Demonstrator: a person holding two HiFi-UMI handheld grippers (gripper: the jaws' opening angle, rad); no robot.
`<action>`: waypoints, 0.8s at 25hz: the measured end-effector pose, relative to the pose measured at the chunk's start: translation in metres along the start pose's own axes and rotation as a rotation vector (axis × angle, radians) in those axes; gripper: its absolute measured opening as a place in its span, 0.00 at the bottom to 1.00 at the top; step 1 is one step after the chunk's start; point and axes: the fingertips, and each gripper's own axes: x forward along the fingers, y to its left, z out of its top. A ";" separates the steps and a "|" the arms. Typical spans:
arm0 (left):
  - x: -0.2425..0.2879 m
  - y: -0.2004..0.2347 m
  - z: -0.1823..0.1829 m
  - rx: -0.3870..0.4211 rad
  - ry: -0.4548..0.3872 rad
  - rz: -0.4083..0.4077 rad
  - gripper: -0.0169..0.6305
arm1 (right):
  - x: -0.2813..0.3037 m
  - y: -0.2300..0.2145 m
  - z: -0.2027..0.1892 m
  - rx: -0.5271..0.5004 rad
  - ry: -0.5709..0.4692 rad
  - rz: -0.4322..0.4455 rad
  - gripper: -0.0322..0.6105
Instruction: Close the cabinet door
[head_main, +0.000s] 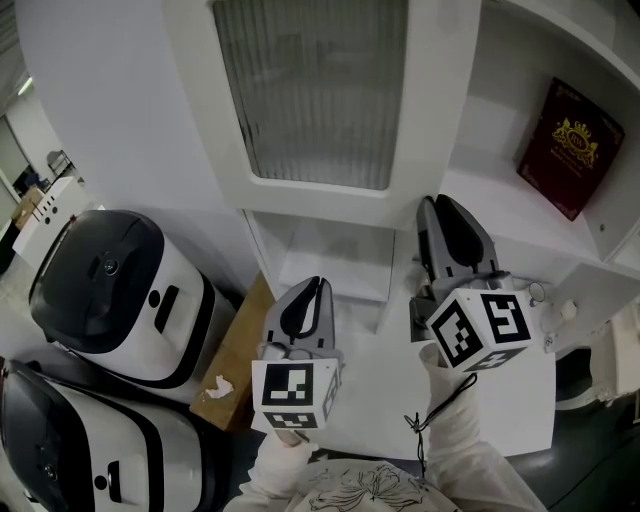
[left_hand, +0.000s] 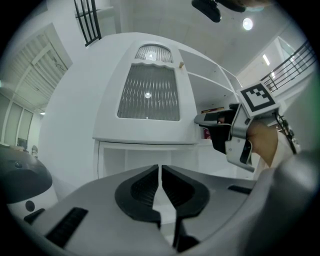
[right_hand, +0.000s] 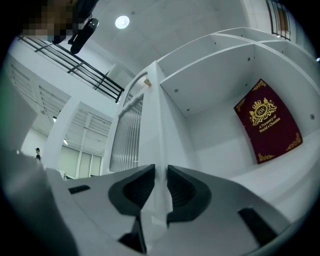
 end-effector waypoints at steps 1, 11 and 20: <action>0.000 0.000 0.000 0.001 0.001 0.003 0.06 | 0.000 0.000 0.000 0.004 -0.003 -0.001 0.17; -0.012 0.007 0.014 0.001 -0.028 0.044 0.06 | -0.013 0.002 -0.003 -0.018 0.001 -0.045 0.18; -0.030 0.006 0.030 0.013 -0.058 0.019 0.06 | -0.042 0.013 -0.012 -0.051 0.046 -0.110 0.18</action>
